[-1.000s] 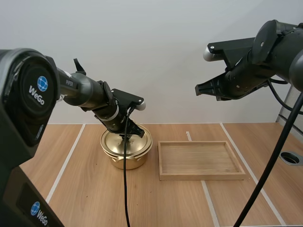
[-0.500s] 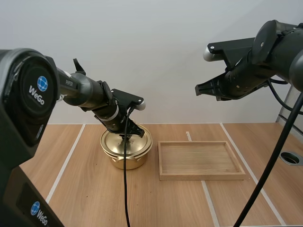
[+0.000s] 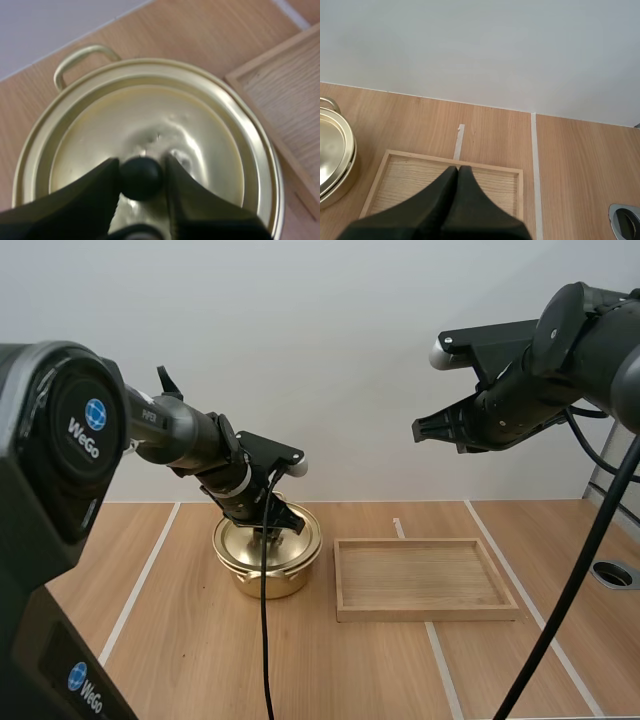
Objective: Open the pot, put the grape inside, and close it
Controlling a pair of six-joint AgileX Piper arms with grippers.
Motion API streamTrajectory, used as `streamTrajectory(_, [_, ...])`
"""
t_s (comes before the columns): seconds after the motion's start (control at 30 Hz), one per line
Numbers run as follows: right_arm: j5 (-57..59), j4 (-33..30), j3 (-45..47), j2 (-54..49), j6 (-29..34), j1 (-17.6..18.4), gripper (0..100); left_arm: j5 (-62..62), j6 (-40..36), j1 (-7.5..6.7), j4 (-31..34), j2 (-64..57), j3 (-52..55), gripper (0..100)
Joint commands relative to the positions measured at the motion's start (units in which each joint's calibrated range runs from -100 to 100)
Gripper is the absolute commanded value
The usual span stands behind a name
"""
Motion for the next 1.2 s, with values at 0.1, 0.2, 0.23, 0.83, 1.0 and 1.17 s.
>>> streamTrajectory(0.1, [-0.97, 0.17, 0.13, -0.82, -0.43, -0.21, 0, 3.66, 0.56, -0.15, 0.5, 1.15, 0.68, 100])
streamTrajectory(0.2, [-0.97, 0.17, 0.13, -0.82, -0.43, -0.21, 0, 3.66, 0.63, -0.15, 0.5, 1.02, 0.68, 100])
streamTrajectory(0.23, [-0.97, 0.17, 0.13, -0.82, -0.43, -0.21, 0, 3.85, 0.89, -0.15, 0.5, 0.68, 0.56, 100])
streamTrajectory(0.83, [1.2, 0.22, 0.13, -0.82, -0.43, -0.21, 0, 30.37, -2.88, -0.15, 3.34, -12.78, -28.27, 100])
streamTrajectory(1.0, [1.85, 0.22, 0.13, -0.82, -0.43, -0.21, 0, 31.77, -5.41, -0.15, 7.64, -16.15, -33.64, 100])
streamTrajectory(1.17, [2.2, 1.26, 0.13, -0.82, -0.43, -0.21, 0, 32.08, -5.51, -0.15, 8.65, -19.33, -34.5, 75])
